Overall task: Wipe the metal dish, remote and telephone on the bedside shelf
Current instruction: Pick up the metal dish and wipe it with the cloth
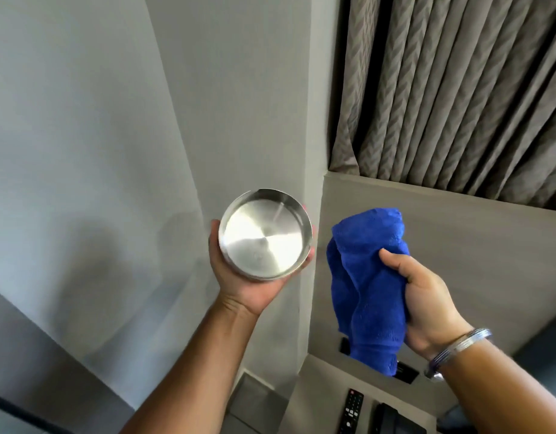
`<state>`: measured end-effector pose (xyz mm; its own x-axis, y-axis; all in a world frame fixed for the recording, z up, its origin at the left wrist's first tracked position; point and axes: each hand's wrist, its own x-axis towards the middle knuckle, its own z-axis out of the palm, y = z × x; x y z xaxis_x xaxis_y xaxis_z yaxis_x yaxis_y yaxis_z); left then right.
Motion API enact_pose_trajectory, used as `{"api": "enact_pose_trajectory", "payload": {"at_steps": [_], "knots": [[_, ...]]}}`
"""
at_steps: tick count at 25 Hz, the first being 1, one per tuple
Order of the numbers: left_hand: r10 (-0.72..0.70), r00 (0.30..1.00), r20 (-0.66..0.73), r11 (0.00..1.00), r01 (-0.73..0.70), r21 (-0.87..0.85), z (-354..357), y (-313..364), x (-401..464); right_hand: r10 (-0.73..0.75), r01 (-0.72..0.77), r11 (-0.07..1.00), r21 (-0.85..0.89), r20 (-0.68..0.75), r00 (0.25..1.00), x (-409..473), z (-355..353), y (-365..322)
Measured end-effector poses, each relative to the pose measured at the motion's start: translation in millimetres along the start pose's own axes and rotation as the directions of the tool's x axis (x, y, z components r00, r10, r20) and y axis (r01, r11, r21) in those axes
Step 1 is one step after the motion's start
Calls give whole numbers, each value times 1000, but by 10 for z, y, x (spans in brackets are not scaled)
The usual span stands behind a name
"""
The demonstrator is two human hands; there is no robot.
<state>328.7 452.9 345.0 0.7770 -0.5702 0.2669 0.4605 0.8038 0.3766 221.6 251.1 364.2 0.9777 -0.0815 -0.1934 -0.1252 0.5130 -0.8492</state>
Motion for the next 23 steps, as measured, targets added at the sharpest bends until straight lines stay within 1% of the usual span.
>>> {"api": "enact_pose_trajectory", "payload": {"at_steps": [1,2,3,4,5,6,7,8,9,10,11,12,13,14,16,17,18,19,20,21,22,23], "knots": [[87,989,-119,995,-80,66,-53,-50,7,-53,51,995,-86,-28,998,-12,-9,-16],[175,962,-211,972,-135,191,-87,-114,5,-115,107,980,-170,-42,992,-20,-7,-42],[204,952,-228,946,-131,298,-103,-204,-8,-181,168,953,-252,-33,983,-19,16,-68],[184,961,-208,925,-98,367,-112,-321,-16,-254,239,907,-346,2,967,-6,47,-86],[142,972,-187,909,-53,412,-118,-449,-22,-318,317,827,-464,80,945,17,89,-88],[86,978,-192,894,10,449,-131,-572,-34,-344,384,718,-581,185,921,62,132,-54],[36,977,-209,873,71,483,-145,-686,-33,-319,410,617,-672,264,911,116,172,11],[3,975,-224,846,116,520,-159,-780,-26,-269,401,562,-723,298,916,168,190,89],[-30,971,-237,832,155,532,-186,-847,-10,-209,365,567,-738,300,931,210,177,156],[-60,967,-248,838,184,514,-241,-893,5,-133,296,642,-707,278,951,235,137,205],[-84,959,-270,863,206,461,-332,-930,11,-38,185,761,-623,241,970,255,70,244],[-101,948,-302,884,224,410,-446,-958,13,74,32,861,-508,188,979,274,-26,291],[-132,938,-320,900,248,357,-578,-976,-6,175,-109,917,-384,141,974,285,-124,348],[-177,925,-336,916,280,288,-725,-1008,-28,239,-204,943,-263,107,965,299,-234,412],[-300,858,-416,927,366,86,-1135,-1149,-107,314,-315,949,21,42,949,353,-516,580],[-346,822,-452,921,389,2,-1355,-1226,-187,326,-324,932,161,18,945,367,-684,673],[-385,785,-485,912,405,-69,-1589,-1308,-268,320,-303,912,276,-20,947,376,-886,776],[-418,741,-526,898,423,-118,-1837,-1384,-354,319,-272,890,366,-72,945,375,-1104,888],[-448,680,-580,876,464,-133,-2116,-1477,-443,328,-246,872,424,-132,935,365,-1329,1019],[-446,627,-638,860,498,-111,-2376,-1570,-527,339,-222,859,460,-188,922,349,-1535,1156],[-402,565,-721,851,521,-67,-2672,-1702,-620,360,-207,848,487,-245,900,322,-1758,1343],[-327,498,-803,846,534,-14,-2951,-1843,-723,380,-193,843,503,-301,875,279,-1964,1535]]}}
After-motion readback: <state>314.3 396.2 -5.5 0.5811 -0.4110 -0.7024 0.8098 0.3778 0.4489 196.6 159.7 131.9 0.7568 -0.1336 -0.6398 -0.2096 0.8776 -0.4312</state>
